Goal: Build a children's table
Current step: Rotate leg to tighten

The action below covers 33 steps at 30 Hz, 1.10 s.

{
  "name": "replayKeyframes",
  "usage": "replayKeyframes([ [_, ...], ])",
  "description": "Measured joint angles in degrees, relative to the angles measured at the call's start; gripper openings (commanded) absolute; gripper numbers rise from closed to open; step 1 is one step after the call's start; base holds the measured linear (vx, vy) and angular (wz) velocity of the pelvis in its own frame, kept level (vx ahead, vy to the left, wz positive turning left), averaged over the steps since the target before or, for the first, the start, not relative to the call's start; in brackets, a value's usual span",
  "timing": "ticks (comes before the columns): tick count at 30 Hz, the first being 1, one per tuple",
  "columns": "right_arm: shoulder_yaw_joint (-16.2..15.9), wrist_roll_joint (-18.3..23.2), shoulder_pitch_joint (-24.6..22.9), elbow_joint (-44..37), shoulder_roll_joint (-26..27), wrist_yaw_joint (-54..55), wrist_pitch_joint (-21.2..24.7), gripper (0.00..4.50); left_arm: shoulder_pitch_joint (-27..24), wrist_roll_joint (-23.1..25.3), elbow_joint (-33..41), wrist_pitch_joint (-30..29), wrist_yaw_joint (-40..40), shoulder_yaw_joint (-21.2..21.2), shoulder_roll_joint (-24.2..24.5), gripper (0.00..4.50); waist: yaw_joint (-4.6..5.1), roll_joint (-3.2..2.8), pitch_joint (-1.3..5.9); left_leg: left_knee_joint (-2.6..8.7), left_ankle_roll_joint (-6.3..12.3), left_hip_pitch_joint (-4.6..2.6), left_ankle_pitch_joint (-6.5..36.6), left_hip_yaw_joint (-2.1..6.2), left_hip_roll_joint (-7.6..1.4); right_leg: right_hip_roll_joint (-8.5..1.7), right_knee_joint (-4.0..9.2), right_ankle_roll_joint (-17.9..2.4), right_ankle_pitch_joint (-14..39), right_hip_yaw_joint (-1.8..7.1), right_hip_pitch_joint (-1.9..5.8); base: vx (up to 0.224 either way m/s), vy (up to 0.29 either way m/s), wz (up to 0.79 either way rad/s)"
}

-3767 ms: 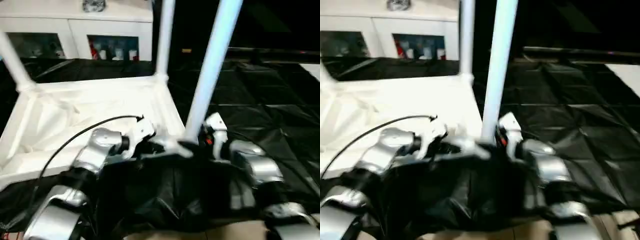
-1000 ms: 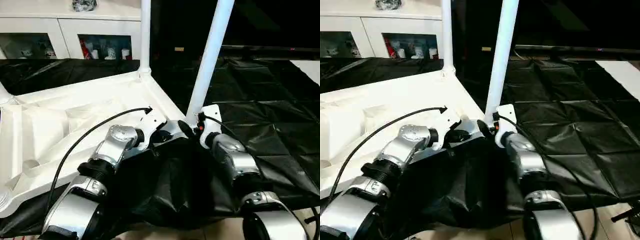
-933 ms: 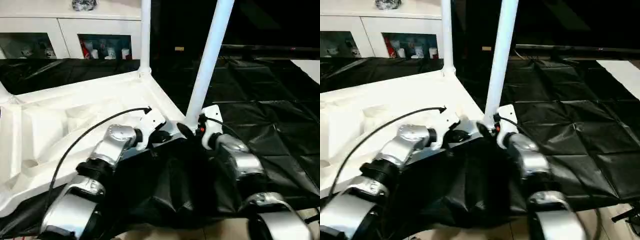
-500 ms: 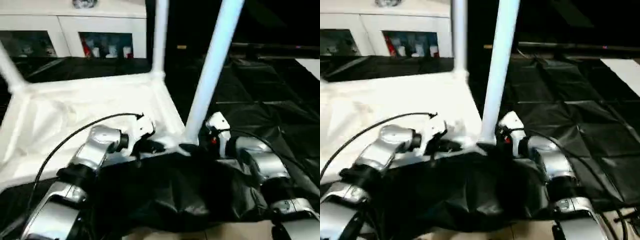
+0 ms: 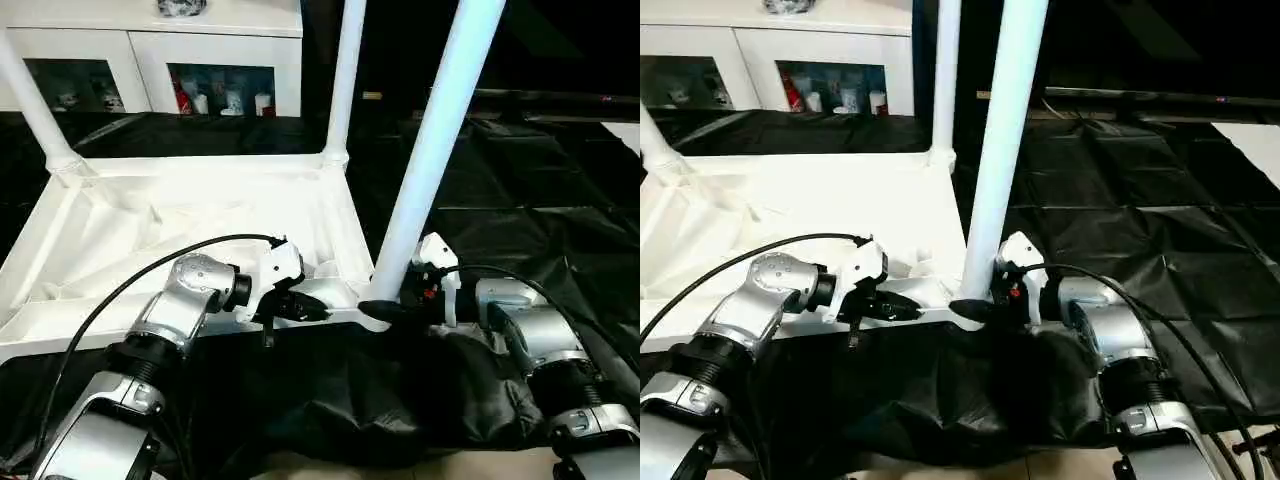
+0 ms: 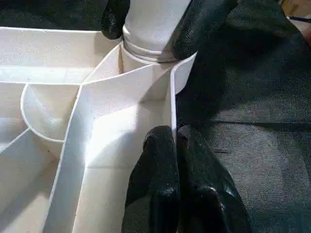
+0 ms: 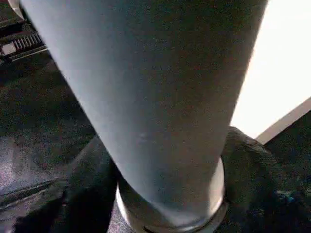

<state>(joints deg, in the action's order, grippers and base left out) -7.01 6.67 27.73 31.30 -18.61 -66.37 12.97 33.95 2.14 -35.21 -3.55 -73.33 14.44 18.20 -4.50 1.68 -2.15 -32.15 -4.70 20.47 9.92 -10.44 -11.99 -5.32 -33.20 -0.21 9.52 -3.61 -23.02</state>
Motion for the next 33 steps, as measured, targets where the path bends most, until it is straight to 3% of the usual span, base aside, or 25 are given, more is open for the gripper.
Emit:
replayKeyframes([
  [3,0.67,-0.12,-0.05,0.59,0.90,2.37,-0.09,2.63,0.23,0.68,-0.63,0.16,1.72,-0.10,-0.49,0.00,-0.06,-0.03,0.03,0.00,0.00,-0.20,0.00,0.00,0.01,0.00,-0.04,-0.01,-0.01,0.02,0.15,0.000,0.000,0.00],
  [5,3.02,-0.48,0.31,3.11,4.05,9.54,-1.32,2.62,0.96,1.69,-2.49,-0.04,6.15,-0.99,-1.69,0.00,0.26,0.05,0.09,0.04,-0.02,-0.43,0.01,0.07,0.03,0.00,-0.07,0.18,0.09,0.06,0.30,0.000,0.000,0.00],
  [14,8.59,-1.92,5.62,11.94,13.79,38.38,-3.79,2.61,5.19,4.33,-9.01,-2.90,22.05,-2.30,-8.04,0.00,2.31,0.06,0.04,-0.17,-0.02,-0.26,0.00,0.33,0.14,-0.06,0.17,0.22,0.10,0.03,0.16,-0.006,-0.001,0.00],
  [18,9.95,-2.66,8.17,15.93,15.76,45.89,-6.05,2.61,6.84,4.73,-11.32,-3.43,26.64,-2.65,-10.51,0.00,2.50,0.01,0.01,-0.16,-0.01,-0.12,0.01,0.35,0.16,-0.07,0.18,0.22,0.10,0.03,0.06,0.000,0.000,0.00],
  [19,9.95,-2.82,8.41,16.38,15.80,46.18,-6.72,2.61,6.92,4.85,-11.34,-3.42,27.01,-2.78,-10.72,0.00,2.48,0.00,0.01,-0.14,-0.01,-0.02,0.01,0.37,0.16,-0.06,0.16,0.22,0.10,0.01,0.00,0.000,0.000,0.00],
  [21,10.03,-2.79,8.40,16.55,15.80,46.09,-7.29,3.31,6.99,4.86,-11.34,-3.39,26.99,-2.80,-10.77,0.00,2.45,-0.01,0.02,-0.12,-0.01,0.00,0.01,0.39,0.15,-0.06,0.09,0.19,0.04,0.01,0.00,0.000,0.000,0.00],
  [23,10.04,-2.86,8.40,16.54,15.91,45.71,-7.54,3.33,7.11,4.88,-11.33,-3.23,26.84,-2.78,-10.82,0.00,2.39,0.00,0.03,-0.11,-0.01,0.03,0.01,0.39,0.14,-0.05,0.06,0.13,-0.23,0.00,0.01,0.000,0.000,0.00],
  [30,9.94,-2.50,8.14,16.03,14.40,39.01,-7.51,4.06,7.02,4.94,-11.24,-2.28,24.65,-2.72,-10.08,0.00,2.34,-0.01,0.03,0.12,-0.02,0.02,0.00,0.39,0.11,-0.02,0.06,0.17,-0.26,-0.06,-0.03,0.000,0.000,0.00],
  [33,8.04,-2.35,6.62,13.79,11.40,31.25,-7.12,4.31,6.25,4.64,-10.23,-1.59,22.07,-2.55,-8.92,0.00,2.17,-0.01,0.03,0.19,-0.02,0.01,0.00,0.39,0.10,-0.02,0.06,0.20,-0.24,-0.08,-0.04,0.000,0.000,0.00],
])
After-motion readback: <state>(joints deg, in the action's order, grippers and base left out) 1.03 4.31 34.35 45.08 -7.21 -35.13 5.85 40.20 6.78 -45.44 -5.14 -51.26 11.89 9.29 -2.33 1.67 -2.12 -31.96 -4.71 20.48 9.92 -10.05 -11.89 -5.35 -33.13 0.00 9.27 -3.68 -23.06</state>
